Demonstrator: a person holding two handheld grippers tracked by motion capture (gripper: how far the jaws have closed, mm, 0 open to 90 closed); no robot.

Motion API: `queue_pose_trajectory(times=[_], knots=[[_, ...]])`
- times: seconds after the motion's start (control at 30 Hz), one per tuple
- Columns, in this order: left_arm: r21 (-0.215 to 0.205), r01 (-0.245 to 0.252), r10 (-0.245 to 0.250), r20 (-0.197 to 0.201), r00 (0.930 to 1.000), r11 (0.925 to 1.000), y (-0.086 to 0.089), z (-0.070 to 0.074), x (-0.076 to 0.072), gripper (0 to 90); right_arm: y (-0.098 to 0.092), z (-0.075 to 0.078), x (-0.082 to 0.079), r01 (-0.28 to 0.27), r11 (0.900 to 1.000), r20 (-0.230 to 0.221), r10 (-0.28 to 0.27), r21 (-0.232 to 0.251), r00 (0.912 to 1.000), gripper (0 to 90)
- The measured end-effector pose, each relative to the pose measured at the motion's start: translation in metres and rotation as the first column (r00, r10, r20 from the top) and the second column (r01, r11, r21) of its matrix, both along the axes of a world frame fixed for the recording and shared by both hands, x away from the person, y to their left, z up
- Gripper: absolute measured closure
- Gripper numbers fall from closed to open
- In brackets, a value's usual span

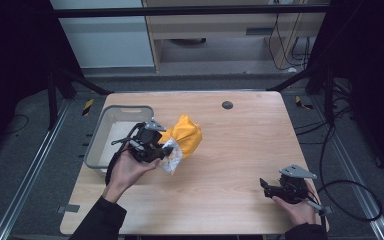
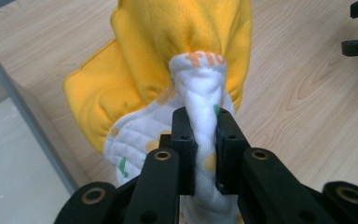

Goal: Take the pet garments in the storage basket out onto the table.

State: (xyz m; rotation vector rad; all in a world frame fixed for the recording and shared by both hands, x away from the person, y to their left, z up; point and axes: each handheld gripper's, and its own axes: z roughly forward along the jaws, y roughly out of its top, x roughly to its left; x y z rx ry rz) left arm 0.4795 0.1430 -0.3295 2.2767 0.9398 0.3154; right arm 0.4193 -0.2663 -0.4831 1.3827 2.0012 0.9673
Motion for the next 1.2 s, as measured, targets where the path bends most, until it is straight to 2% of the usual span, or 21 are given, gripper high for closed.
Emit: queue_pose_trajectory(times=[0.07,0.37,0.53,0.63,0.73,1.03,1.2], knots=[[0.012,0.015,-0.015,-0.008,0.9999,0.9998,-0.005,-0.004,0.001,80.9,0.0,0.0,0.0,0.0,1.0,0.0,0.0,-0.001,1.0,14.5],[0.019,0.034,-0.034,-0.02,0.9992,0.9992,-0.015,-0.016,0.001,80.9,0.0,0.0,0.0,-0.001,1.0,0.003,0.001,-0.001,1.0,14.6],[0.021,0.044,-0.044,-0.032,0.9985,0.9988,-0.023,-0.027,0.002,80.9,-0.001,-0.001,0.0,0.0,1.0,0.004,0.0,-0.005,1.0,14.7],[0.022,0.061,-0.059,-0.053,0.9968,0.9979,-0.03,-0.037,0.003,80.9,-0.001,-0.001,0.0,0.0,1.0,0.004,0.0,-0.009,1.0,14.7],[0.025,0.067,-0.065,-0.059,0.9961,0.9975,-0.032,-0.041,0.004,80.9,-0.001,-0.001,0.0,0.001,1.0,0.004,-0.001,-0.007,1.0,14.7],[0.052,0.085,-0.081,-0.072,0.9941,0.995,-0.045,-0.06,0.007,80.8,0.0,-0.002,0.0,-0.003,1.0,0.004,0.003,-0.009,1.0,14.7],[0.062,0.098,-0.092,-0.1,0.9907,0.9933,-0.05,-0.073,0.008,80.8,0.0,-0.003,0.0,-0.005,1.0,0.003,0.005,-0.015,1.0,14.7]])
